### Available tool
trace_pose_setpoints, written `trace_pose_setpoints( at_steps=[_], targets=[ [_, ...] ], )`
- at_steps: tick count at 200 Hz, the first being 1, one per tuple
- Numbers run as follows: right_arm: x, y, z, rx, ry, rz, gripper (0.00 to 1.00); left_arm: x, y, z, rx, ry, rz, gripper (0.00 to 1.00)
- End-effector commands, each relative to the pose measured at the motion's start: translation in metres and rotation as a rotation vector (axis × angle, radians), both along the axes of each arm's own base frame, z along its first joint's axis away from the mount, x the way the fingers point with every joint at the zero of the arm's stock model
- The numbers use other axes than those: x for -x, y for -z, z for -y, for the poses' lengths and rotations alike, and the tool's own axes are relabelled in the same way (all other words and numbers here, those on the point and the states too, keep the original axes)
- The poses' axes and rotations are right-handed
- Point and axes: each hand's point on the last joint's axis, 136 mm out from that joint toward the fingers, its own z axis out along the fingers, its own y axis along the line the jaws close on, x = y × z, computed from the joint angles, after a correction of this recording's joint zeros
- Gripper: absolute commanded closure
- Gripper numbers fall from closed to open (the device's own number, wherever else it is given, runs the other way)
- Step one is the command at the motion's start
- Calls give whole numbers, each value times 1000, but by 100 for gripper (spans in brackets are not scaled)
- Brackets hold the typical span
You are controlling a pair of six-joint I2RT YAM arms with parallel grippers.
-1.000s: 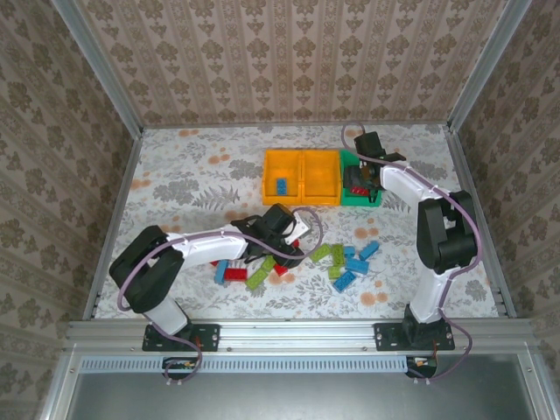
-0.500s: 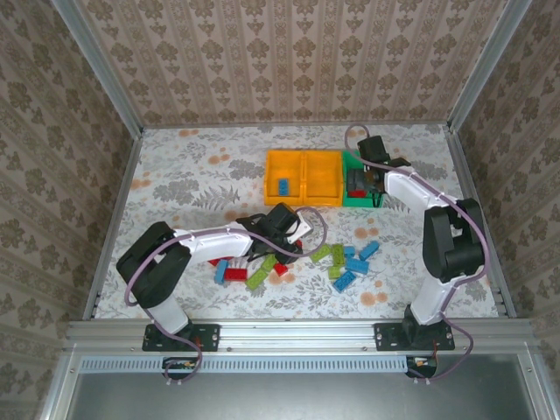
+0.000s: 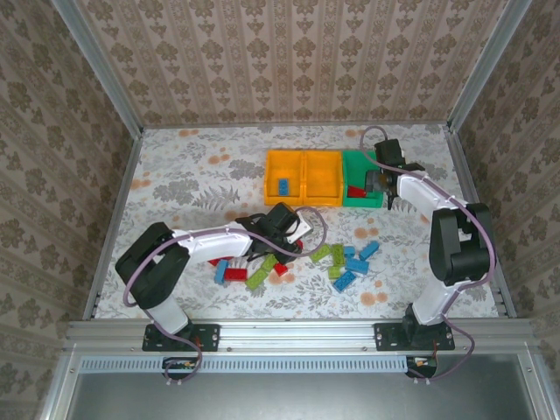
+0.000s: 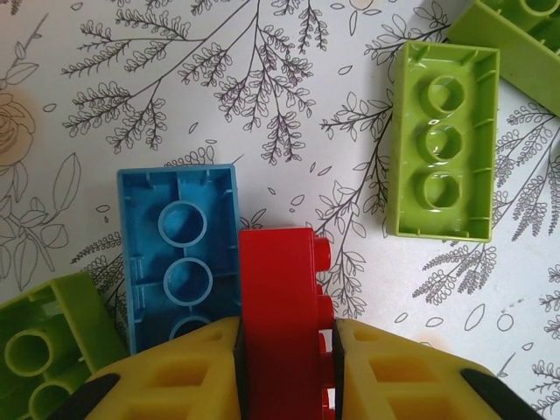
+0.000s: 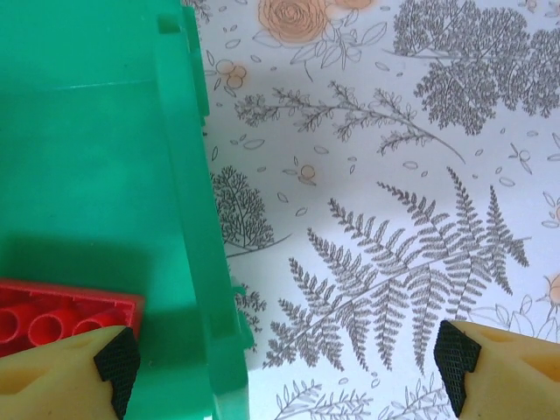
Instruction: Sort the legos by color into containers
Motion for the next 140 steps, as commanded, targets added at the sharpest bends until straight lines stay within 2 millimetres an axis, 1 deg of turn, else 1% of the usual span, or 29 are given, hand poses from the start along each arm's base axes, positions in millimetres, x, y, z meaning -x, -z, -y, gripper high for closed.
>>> trace_pose_setpoints(
  at_steps=[1,12,36,37,55,69,90,123,140],
  targets=[
    [-13,12,-9,-1,-69,-22,13,1,-23,4,40,1,25,71],
    [-16,20,-13,-13,-93,-44,19,2,-26,3,44,-1,27,71],
    [-17,26,-22,-49,-125,-51,40,3,-34,0,63,-14,37,71],
    [-17,26,-22,-52,-126,-52,42,4,-34,1,65,-14,39,71],
    [-14,29,-26,-63,-143,-58,58,4,-42,1,92,-20,49,70],
    [-9,31,-29,-68,-162,-69,69,4,-51,3,121,-18,61,69],
    [1,34,-37,-64,-194,-81,75,2,-63,10,164,-12,72,68],
    [15,31,-52,-55,-245,-90,78,-2,-79,22,214,5,86,67],
    [22,28,-62,-55,-273,-91,78,-8,-86,27,233,-1,106,67]
  ],
)
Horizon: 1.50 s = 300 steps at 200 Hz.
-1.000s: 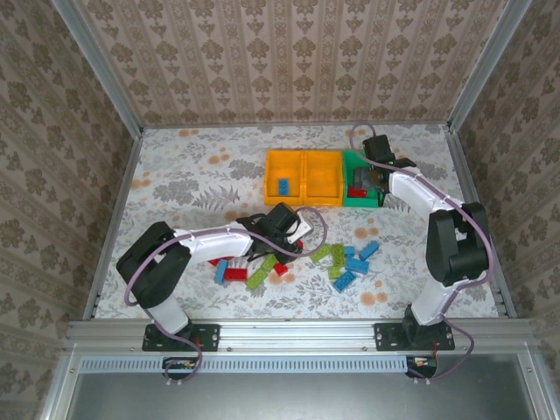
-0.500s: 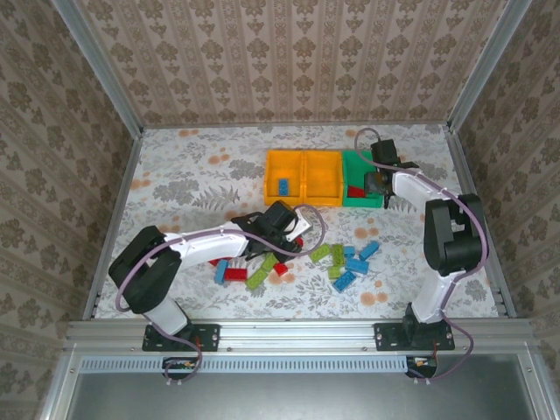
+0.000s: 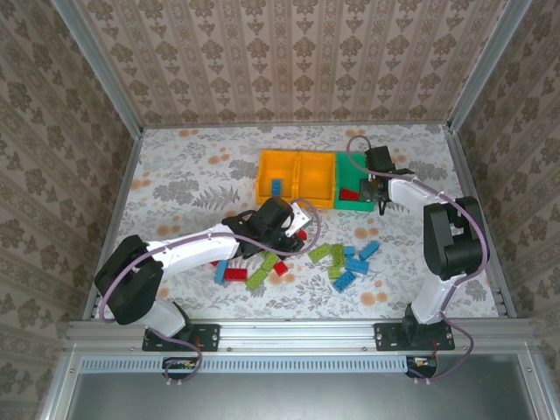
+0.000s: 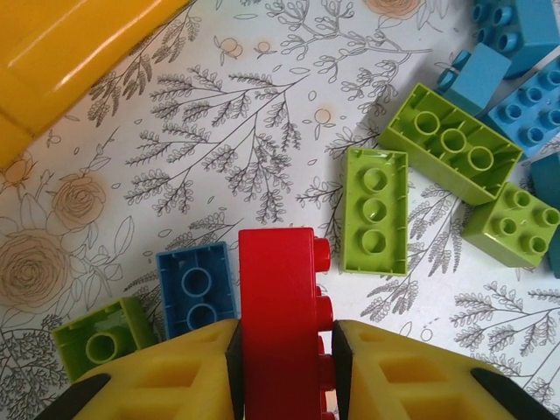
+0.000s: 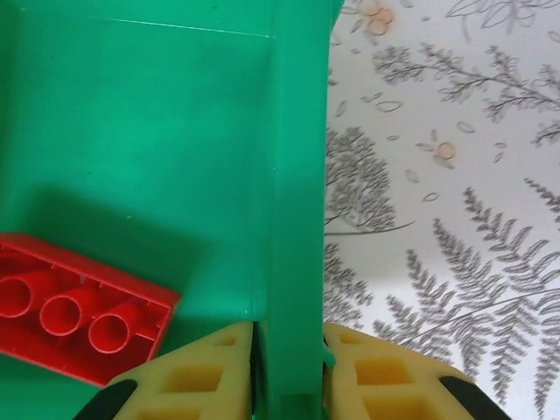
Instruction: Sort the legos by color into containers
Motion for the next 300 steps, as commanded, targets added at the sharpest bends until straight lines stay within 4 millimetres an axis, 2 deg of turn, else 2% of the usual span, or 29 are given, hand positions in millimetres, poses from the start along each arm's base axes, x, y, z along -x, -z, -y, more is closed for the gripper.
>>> trace_pose_setpoints(
  at_steps=[1,39,54,72,96,104,121,132,160,164,166,172,175,187,206,226,229,236,241,257,276,300],
  targets=[
    [18,-4,-18,3,-84,-25,78,-8,-31,19,93,2,40,67],
    [34,-3,-36,23,-153,-42,78,-27,-59,46,167,11,80,65],
    [37,-3,-36,25,-144,-44,77,-39,-68,60,188,10,90,65],
    [39,-3,-33,26,-113,-48,75,-52,-69,78,188,21,77,65],
    [42,-8,-24,55,-65,-46,60,-62,-63,84,151,0,63,65],
    [44,-13,-22,54,-49,-39,50,-65,-59,80,137,-22,62,64],
    [49,-27,-24,16,-33,-10,39,-72,-52,62,118,-98,52,61],
    [54,-37,-30,-16,-45,17,35,-76,-51,46,134,-153,40,55],
    [73,-62,-63,-71,-191,104,29,-86,-51,-4,180,-317,38,27],
    [77,-60,-72,-78,-231,98,29,-87,-51,-11,181,-338,44,21],
    [79,-68,-76,-90,-253,121,28,-88,-52,-15,180,-350,48,17],
    [87,-72,-92,-114,-329,135,28,-90,-52,-26,175,-381,59,3],
    [91,-73,-100,-123,-365,137,28,-91,-54,-31,176,-394,66,0],
    [111,-74,-130,-135,-518,132,27,-93,-56,-52,165,-448,86,0],
    [145,-63,-170,-99,-721,73,27,-98,-61,-86,155,-555,116,0],
    [173,-46,-196,-28,-861,-20,27,-102,-62,-118,167,-658,131,0],
    [177,-37,-199,-12,-876,-55,27,-102,-62,-122,170,-672,131,0],
    [182,-29,-207,8,-904,-83,27,-103,-61,-132,179,-704,131,0],
    [191,-22,-209,29,-925,-128,27,-103,-60,-138,184,-723,128,0],
    [202,-5,-218,84,-960,-186,28,-104,-57,-157,199,-784,107,0],
    [203,10,-219,148,-954,-221,30,-101,-53,-171,212,-821,85,0],
    [202,18,-222,158,-951,-237,33,-97,-52,-182,222,-841,85,0]
  ],
)
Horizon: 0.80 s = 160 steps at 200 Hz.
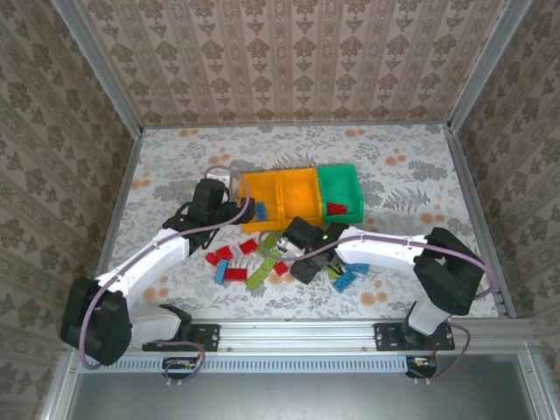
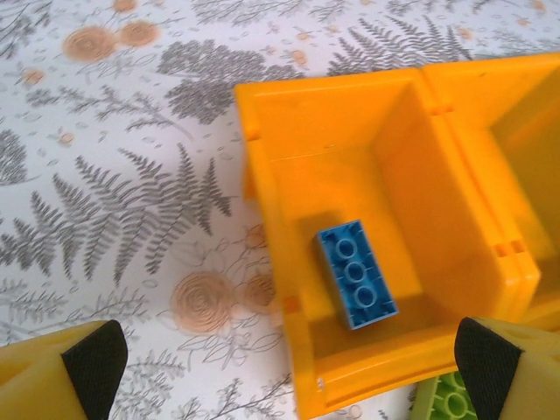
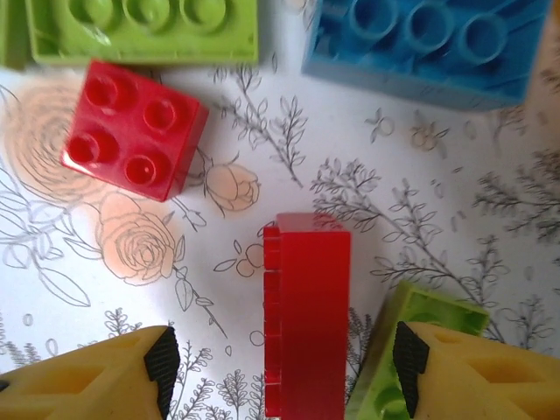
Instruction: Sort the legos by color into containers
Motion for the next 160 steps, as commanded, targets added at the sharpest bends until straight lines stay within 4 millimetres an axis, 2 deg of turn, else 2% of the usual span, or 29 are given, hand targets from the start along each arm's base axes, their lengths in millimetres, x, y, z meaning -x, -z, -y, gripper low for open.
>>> trace_pose_setpoints(
  at_steps=[1,32,58,60,65,87,103,125,131,134,150,160],
  targets=[
    [-6,-2,4,51,9,16,33,7,-3,-9,38,-32,-1,0],
    [-4,6,1,70,-9,-8,42,11,-1,-18,45,-52,0,0],
    [-4,10,-1,87,-14,-20,56,15,0,-19,54,-49,-1,0],
    [-4,10,-1,87,-14,-20,58,13,0,-26,55,-70,0,0],
    [-4,10,-2,88,-13,-19,61,12,1,-28,55,-78,-3,0],
    [-9,4,-4,75,-1,7,71,13,2,-29,54,-76,-6,0],
    [-15,-10,-6,38,17,36,73,13,2,-31,49,-79,-8,0],
    [-31,-40,-5,-104,91,69,74,14,2,-34,35,-82,-6,0],
    [-35,-49,0,-143,122,70,75,15,2,-35,32,-84,-6,0],
    [-42,-56,-1,-183,138,88,75,15,3,-35,30,-85,-7,0],
    [-70,-84,19,-293,259,150,74,17,6,-36,24,-86,-12,0],
    [-91,-98,40,-321,349,202,74,18,9,-38,17,-89,-21,0]
  ],
)
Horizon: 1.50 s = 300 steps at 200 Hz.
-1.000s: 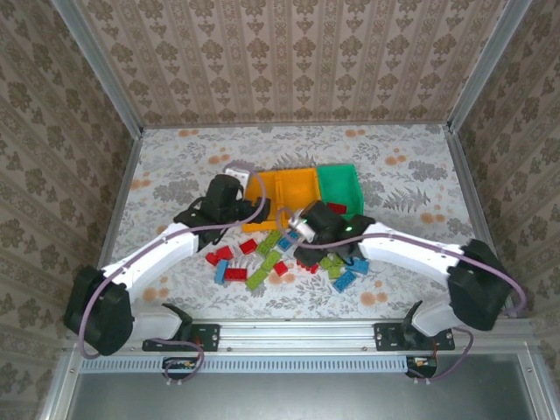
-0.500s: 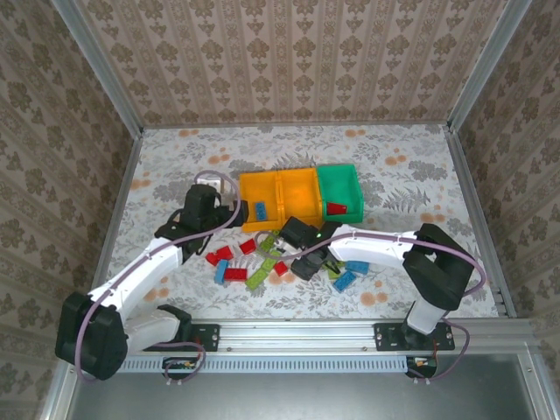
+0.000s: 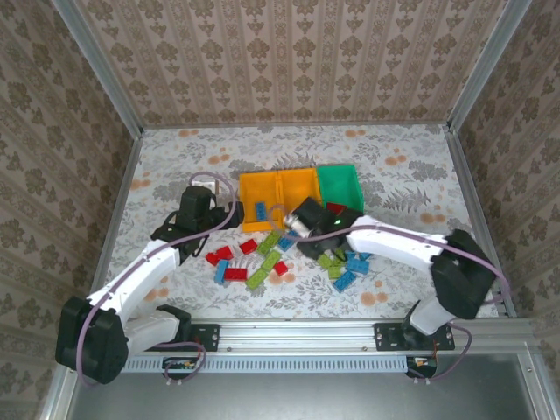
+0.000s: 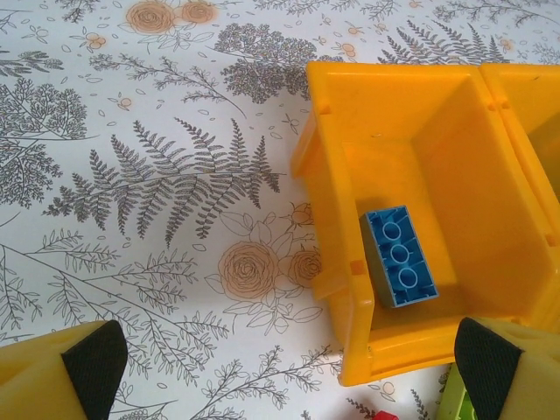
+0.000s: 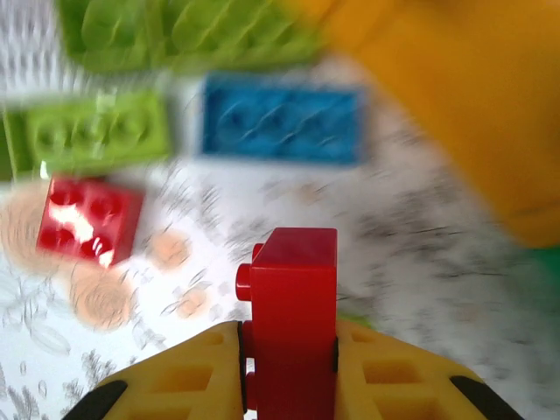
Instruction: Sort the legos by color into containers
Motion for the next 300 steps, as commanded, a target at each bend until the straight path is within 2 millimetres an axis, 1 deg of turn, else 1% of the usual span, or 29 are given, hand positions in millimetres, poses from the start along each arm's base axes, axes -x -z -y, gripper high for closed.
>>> trace_pose_setpoints(
  at_steps=[1,9,10,11,20,36,48,60,62,65,73,92,97,113,136,162,180,190,201,220,223,229,250,253,266,300],
  targets=[
    [-42,-44,30,-156,192,110,74,7,6,-8,-16,-14,-18,0],
    [-59,-50,50,-147,276,144,72,9,10,-9,-23,-19,-31,0],
    [-63,-51,55,-144,297,150,72,9,11,-9,-24,-20,-32,0],
    [-63,-51,55,-144,297,150,72,9,11,-9,-25,-20,-33,0],
    [-79,-53,77,-124,385,164,73,11,15,-12,-34,-27,-48,0],
    [-103,-49,102,-108,499,141,74,16,23,-16,-52,-40,-80,0],
    [-117,-43,112,-96,548,118,75,19,28,-19,-63,-54,-101,0],
    [-130,-36,118,-71,583,103,75,24,34,-24,-75,-73,-129,0],
    [-132,-32,119,-60,588,96,75,24,34,-25,-76,-77,-133,0],
    [-135,-32,120,-55,595,97,75,25,36,-25,-77,-79,-140,0],
    [-142,-25,122,-30,608,85,75,28,39,-26,-82,-85,-156,0],
    [-159,-16,123,1,634,85,73,34,48,-30,-92,-100,-194,0],
    [-157,-10,127,30,642,63,72,36,51,-32,-97,-107,-206,0],
    [-164,-2,129,58,658,56,70,42,60,-38,-118,-141,-250,0],
    [-167,3,126,50,661,42,67,50,72,-45,-141,-181,-321,0],
    [-167,3,125,33,663,47,59,60,86,-40,-115,-170,-394,0],
    [-167,0,123,16,656,50,53,63,91,-33,-99,-135,-413,0],
    [-165,-1,123,12,655,49,46,63,91,-28,-96,-103,-413,0],
    [-163,-3,123,9,655,49,41,63,91,-22,-96,-62,-415,1],
    [-160,-5,124,6,650,51,35,66,91,-16,-120,3,-418,2],
    [-164,-8,122,-11,651,70,35,66,92,-16,-126,9,-421,3],
    [-164,-9,122,-12,651,74,33,68,92,-17,-136,18,-423,4],
    [-162,-9,124,-12,652,77,30,73,95,-14,-145,75,-423,5],
    [-162,-9,124,-11,650,78,29,76,95,-6,-145,108,-419,5],
    [-161,-8,124,-6,650,76,28,80,95,2,-124,154,-407,7],
    [-161,-9,125,-1,650,78,26,90,92,-1,-228,128,-431,10]
  ],
)
